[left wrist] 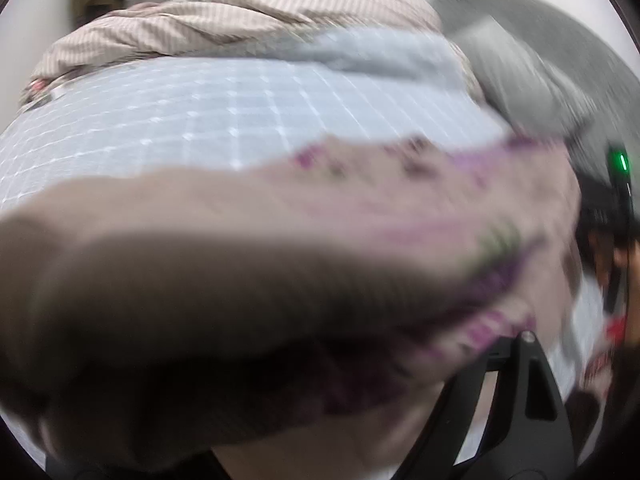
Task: Fold large clothes
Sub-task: 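Open both tools and press the folded jacket flat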
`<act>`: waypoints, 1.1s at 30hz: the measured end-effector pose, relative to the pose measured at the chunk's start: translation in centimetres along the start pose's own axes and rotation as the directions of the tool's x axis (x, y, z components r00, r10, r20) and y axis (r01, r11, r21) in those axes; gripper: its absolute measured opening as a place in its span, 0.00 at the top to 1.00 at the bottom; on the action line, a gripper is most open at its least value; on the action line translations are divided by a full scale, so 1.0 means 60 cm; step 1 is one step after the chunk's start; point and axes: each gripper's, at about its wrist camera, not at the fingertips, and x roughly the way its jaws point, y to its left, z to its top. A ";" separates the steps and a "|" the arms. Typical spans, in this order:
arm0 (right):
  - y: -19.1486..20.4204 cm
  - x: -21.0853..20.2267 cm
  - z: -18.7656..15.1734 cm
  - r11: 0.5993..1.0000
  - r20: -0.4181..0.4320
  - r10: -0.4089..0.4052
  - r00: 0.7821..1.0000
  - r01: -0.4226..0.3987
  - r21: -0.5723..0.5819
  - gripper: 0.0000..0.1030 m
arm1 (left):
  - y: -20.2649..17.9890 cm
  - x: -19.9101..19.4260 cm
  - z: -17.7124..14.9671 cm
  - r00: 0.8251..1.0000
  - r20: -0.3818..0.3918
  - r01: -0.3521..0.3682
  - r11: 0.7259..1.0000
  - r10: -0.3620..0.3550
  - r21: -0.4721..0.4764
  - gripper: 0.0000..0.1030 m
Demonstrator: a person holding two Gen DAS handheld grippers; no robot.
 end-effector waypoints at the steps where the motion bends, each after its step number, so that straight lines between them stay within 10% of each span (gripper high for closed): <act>1: -0.008 -0.001 0.008 1.000 0.023 -0.009 1.000 0.009 0.020 0.21 | 0.010 -0.001 0.010 1.000 0.027 -0.005 1.000 0.006 -0.031 0.16; 6: -0.076 -0.039 0.018 0.979 0.199 -0.060 0.978 0.019 0.203 0.21 | 0.053 -0.029 0.039 0.983 0.167 -0.055 0.986 0.081 -0.159 0.16; 15: -0.161 -0.059 -0.038 0.908 0.177 0.006 0.984 -0.079 0.412 0.21 | 0.059 -0.026 0.001 0.990 0.085 -0.098 0.982 0.113 -0.163 0.16; 24: -0.140 -0.059 -0.091 0.932 0.110 -0.039 0.993 -0.003 0.362 0.20 | 0.055 -0.038 -0.054 0.993 -0.005 -0.118 0.983 0.118 -0.143 0.13; 33: -0.146 -0.022 -0.111 0.950 0.049 -0.013 0.999 -0.002 0.313 0.19 | 0.117 -0.002 -0.091 0.995 -0.094 -0.076 0.930 0.045 -0.361 0.05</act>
